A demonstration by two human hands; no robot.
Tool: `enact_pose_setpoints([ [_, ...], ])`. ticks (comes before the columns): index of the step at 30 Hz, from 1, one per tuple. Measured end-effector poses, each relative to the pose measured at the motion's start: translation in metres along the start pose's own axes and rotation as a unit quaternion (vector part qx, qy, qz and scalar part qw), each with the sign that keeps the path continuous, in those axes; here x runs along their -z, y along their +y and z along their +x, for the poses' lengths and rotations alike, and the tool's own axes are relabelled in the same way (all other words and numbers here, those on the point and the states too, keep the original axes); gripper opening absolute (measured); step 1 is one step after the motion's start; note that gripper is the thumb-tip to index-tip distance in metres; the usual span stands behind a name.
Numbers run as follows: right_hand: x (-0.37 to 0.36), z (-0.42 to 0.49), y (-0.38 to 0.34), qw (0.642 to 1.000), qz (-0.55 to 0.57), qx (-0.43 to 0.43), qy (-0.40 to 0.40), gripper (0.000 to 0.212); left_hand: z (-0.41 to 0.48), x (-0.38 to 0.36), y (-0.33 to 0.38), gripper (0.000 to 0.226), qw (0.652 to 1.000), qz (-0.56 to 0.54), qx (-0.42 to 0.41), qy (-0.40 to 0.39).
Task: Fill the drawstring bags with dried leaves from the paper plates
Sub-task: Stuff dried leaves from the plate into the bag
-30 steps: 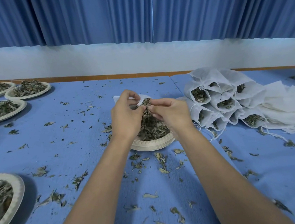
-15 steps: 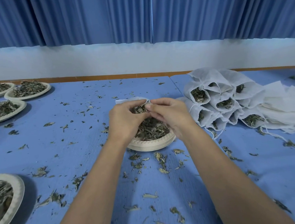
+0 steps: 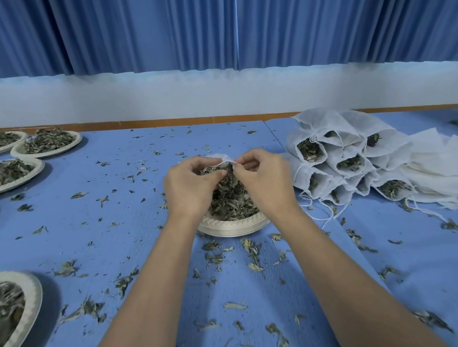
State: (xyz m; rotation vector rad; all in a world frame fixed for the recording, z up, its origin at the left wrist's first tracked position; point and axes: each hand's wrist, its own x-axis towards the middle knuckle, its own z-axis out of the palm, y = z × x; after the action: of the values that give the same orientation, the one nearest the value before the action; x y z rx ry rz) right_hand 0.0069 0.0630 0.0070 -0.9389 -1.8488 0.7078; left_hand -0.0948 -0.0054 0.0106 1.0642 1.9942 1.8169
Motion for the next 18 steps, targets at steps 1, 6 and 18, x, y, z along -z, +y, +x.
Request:
enact_pose_setpoints([
  [1, 0.0, 0.001, -0.001, 0.999, 0.035, -0.027, -0.017, 0.007, 0.001, -0.001, 0.0, 0.023, 1.0, 0.011, -0.006, 0.015],
  [6, 0.005, 0.002, -0.01, 0.947, 0.222, -0.136, -0.186, 0.026, -0.001, -0.008, 0.002, 0.032, 0.993, 0.064, -0.014, 0.094],
  [18, 0.0, 0.005, 0.0, 0.966, 0.192, -0.143, -0.096, 0.014, 0.007, 0.008, 0.014, 0.024, 0.991, -0.044, 0.082, -0.093],
])
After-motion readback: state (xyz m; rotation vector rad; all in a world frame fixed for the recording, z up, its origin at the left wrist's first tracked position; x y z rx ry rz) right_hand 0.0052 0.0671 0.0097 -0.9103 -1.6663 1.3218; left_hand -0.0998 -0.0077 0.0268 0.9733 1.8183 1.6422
